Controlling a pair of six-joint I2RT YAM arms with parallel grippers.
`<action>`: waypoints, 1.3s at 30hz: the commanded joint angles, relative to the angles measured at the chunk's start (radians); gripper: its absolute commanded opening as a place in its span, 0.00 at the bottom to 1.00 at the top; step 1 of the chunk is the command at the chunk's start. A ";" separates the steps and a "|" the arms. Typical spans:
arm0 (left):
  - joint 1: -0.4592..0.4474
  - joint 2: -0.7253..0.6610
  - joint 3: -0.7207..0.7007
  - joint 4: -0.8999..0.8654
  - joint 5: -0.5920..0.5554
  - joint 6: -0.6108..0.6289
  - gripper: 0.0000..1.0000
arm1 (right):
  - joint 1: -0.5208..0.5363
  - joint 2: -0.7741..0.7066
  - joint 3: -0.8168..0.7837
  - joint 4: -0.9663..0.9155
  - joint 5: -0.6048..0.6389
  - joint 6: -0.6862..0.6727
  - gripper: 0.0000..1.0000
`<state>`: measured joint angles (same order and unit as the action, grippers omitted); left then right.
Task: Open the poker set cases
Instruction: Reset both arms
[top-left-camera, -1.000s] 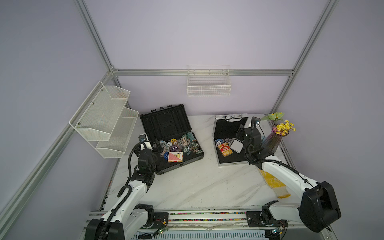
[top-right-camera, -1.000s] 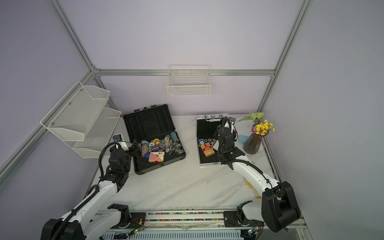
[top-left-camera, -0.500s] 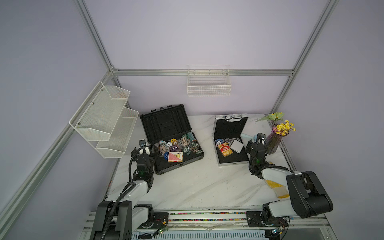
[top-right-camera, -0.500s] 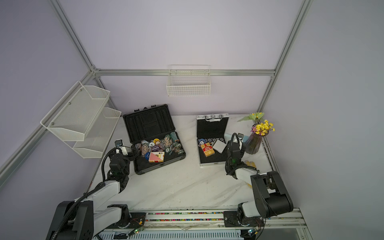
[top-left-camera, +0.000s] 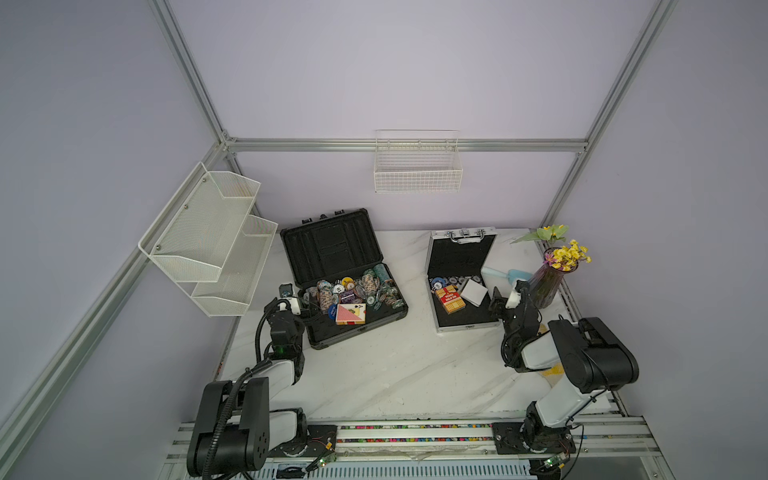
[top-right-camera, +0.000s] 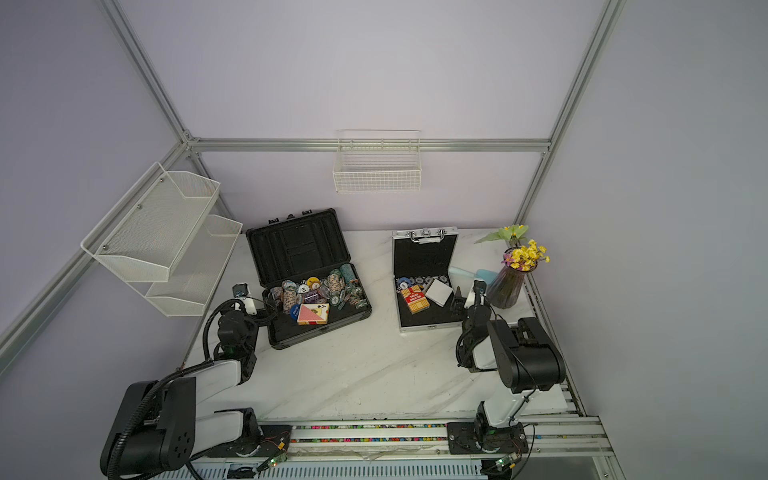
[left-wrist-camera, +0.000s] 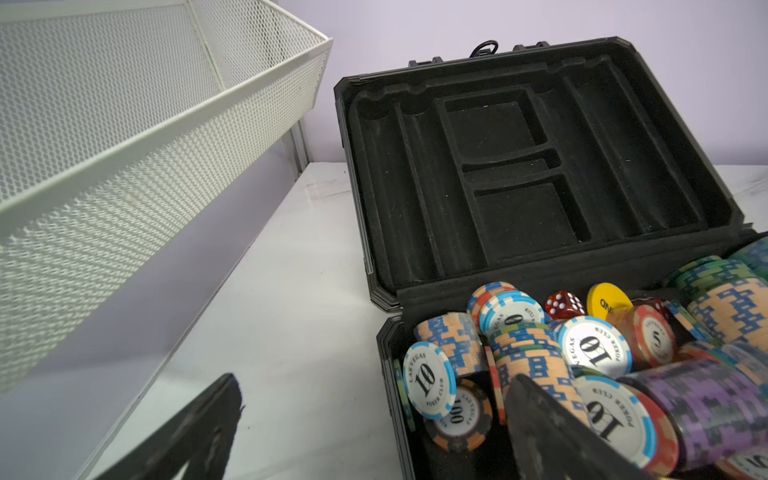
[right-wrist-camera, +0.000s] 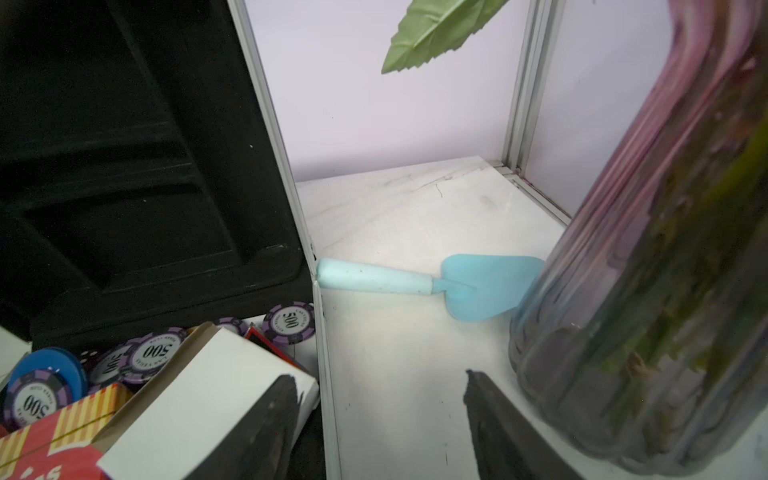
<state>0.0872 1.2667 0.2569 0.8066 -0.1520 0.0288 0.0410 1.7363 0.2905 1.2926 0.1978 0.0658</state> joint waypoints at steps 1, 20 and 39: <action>0.028 0.032 -0.011 0.108 0.073 0.026 1.00 | -0.030 0.052 0.023 0.112 -0.079 0.009 0.70; 0.058 0.005 -0.023 0.118 0.412 -0.025 1.00 | -0.011 0.037 0.146 -0.141 0.051 0.028 0.97; 0.022 0.290 0.093 0.169 0.180 -0.083 1.00 | 0.001 0.039 0.154 -0.157 0.069 0.016 0.97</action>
<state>0.1158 1.5639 0.3168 0.9752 0.0635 -0.0448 0.0273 1.7824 0.4385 1.1305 0.2501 0.1028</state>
